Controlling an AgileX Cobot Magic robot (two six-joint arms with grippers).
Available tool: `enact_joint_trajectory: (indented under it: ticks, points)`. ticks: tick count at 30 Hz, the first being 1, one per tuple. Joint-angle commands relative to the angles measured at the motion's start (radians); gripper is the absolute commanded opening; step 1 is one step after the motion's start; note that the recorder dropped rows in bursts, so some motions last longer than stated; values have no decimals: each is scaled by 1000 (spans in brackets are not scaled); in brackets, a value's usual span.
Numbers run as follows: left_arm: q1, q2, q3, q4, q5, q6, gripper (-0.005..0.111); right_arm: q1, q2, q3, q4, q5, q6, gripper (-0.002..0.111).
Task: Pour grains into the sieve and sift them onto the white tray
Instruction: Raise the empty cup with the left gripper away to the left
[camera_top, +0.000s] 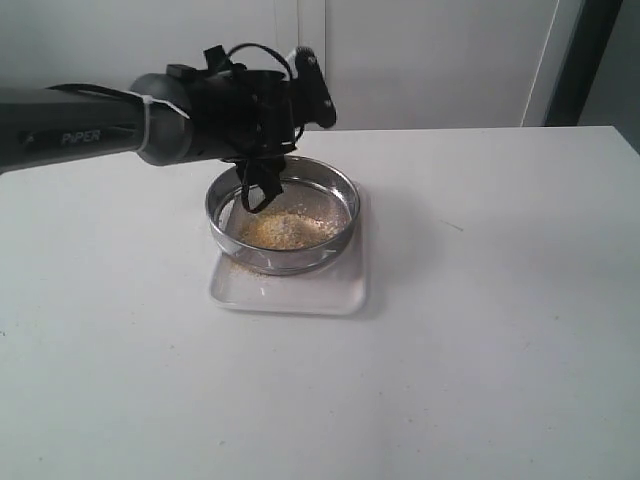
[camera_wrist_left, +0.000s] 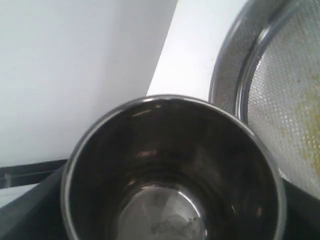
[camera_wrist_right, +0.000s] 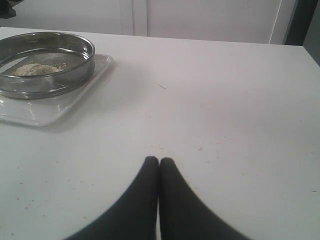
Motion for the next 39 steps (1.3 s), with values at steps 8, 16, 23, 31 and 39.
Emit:
enact_joint_trajectory:
  ticks: [8,16,23,31,39]
  points:
    - [79,-117,6,-125,-137,-280,0,2,-5,2,2,-7,1,0]
    - [83,-223,159,109,-264,-654,0,2,-5,2,2,-7,1,0]
    - [83,-359,320,185,-365,-754,0,2,-5,2,2,-7,1,0]
    - [187,-484,450,175,-494,-858,0,2,-5,2,2,-7,19,0]
    - [256,-603,560,177,-524,-833,0,2,-5,2,2,-7,19,0]
